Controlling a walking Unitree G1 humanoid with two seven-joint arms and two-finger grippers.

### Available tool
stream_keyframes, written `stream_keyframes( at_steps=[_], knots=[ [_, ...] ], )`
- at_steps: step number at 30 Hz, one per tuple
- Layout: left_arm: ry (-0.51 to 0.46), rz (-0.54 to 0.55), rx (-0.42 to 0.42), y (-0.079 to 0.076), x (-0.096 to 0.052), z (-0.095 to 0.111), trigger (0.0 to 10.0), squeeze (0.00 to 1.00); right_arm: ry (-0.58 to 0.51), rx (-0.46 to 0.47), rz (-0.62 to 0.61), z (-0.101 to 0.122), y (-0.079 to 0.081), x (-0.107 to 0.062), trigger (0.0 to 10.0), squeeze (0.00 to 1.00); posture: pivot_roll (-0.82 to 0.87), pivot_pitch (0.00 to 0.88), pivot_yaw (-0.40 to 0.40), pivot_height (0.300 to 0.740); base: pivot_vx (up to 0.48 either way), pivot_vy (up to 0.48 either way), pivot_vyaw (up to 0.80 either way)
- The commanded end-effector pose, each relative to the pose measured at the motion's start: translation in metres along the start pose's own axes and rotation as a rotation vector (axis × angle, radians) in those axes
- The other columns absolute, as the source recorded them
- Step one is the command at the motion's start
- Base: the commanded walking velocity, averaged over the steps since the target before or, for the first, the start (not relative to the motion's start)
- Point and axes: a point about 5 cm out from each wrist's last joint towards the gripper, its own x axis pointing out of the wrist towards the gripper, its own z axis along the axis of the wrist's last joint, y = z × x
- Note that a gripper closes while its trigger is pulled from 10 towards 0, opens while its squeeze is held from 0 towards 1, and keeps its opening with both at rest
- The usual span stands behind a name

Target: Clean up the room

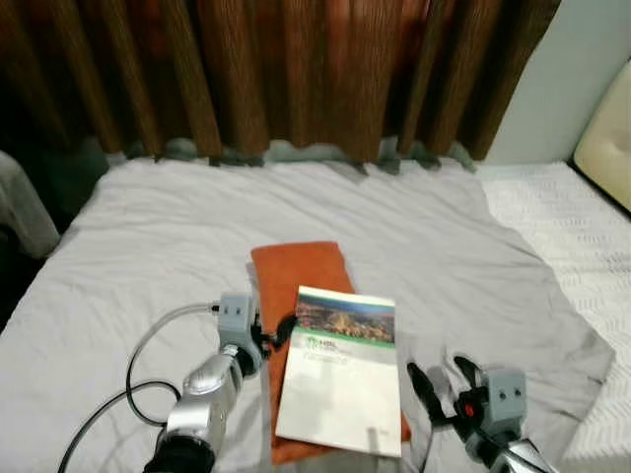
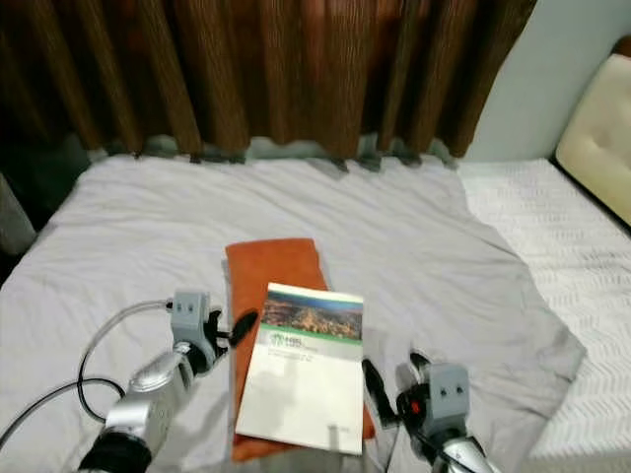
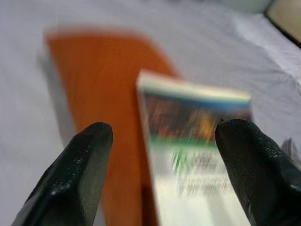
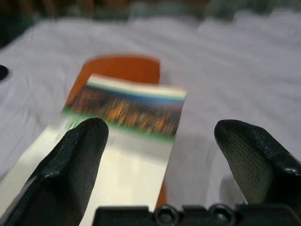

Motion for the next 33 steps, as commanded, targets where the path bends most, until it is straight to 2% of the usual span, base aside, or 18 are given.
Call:
stream_keyframes(
  at_steps=[1, 2, 3, 6, 8, 10, 11, 18, 22, 26, 33],
  knots=[
    [0.008, -0.037, -0.083, -0.009, 0.007, 0.0, 10.0, 0.0, 0.021, -0.031, 0.026, 0.008, 0.0, -0.013, 10.0, 0.0, -0.23, 0.3, -0.087, 0.74, 0.0, 0.0, 0.0],
    [-0.004, -0.056, -0.106, -0.012, 0.01, 0.003, 10.0, 0.0, 0.037, -0.045, 0.039, 0.009, 0.002, -0.019, 10.0, 0.0, -0.27, 0.34, -0.107, 0.74, 0.0, 0.0, 0.0],
    [-0.012, -0.067, -0.119, -0.014, 0.012, 0.004, 10.0, 0.0, 0.047, -0.054, 0.047, 0.009, 0.003, -0.023, 10.0, 0.0, -0.27, 0.34, -0.107, 0.74, 0.0, 0.0, 0.0],
    [-0.083, -0.093, -0.105, -0.017, 0.015, 0.018, 10.0, 0.0, 0.059, -0.058, 0.04, 0.018, 0.002, -0.037, 10.0, 0.0, -0.32, 0.405, -0.145, 0.74, 0.0, 0.0, 0.0],
    [-0.132, -0.072, -0.124, -0.01, 0.013, 0.026, 10.0, 0.0, 0.081, -0.052, 0.024, 0.018, 0.002, -0.049, 10.0, 0.0, -0.33, 0.441, -0.156, 0.74, 0.0, 0.0, 0.0],
    [-0.143, -0.066, -0.134, -0.007, 0.013, 0.027, 10.0, 0.0, 0.088, -0.049, 0.023, 0.018, 0.002, -0.051, 10.0, 0.0, -0.33, 0.447, -0.158, 0.74, 0.0, 0.0, 0.0],
    [-0.16, -0.06, -0.151, -0.002, 0.011, 0.029, 10.0, 0.0, 0.107, -0.046, 0.027, 0.018, 0.005, -0.056, 10.0, 0.0, -0.33, 0.481, -0.166, 0.74, 0.0, 0.0, 0.0],
    [-0.18, -0.073, -0.171, 0.006, 0.003, 0.028, 10.0, 0.0, 0.135, -0.029, 0.036, 0.019, 0.013, -0.059, 10.0, 0.0, -0.31, 0.499, -0.16, 0.74, 0.0, 0.0, 0.0],
    [-0.173, -0.064, -0.224, 0.014, -0.008, 0.017, 10.0, 0.0, 0.152, -0.016, 0.035, 0.019, 0.016, -0.059, 10.0, 0.0, -0.3, 0.51, -0.152, 0.74, 0.0, 0.0, 0.0],
    [-0.184, -0.083, -0.255, 0.013, -0.011, 0.016, 10.0, 0.0, 0.163, -0.013, 0.03, 0.019, 0.015, -0.06, 10.0, 0.0, -0.31, 0.514, -0.151, 0.74, 0.0, 0.0, 0.0],
    [-0.144, -0.103, -0.231, 0.009, -0.018, 0.004, 10.0, 0.0, 0.182, -0.006, 0.021, 0.016, 0.015, -0.064, 10.0, 0.0, -0.31, 0.511, -0.143, 0.74, 0.0, 0.0, 0.0]
  ],
)
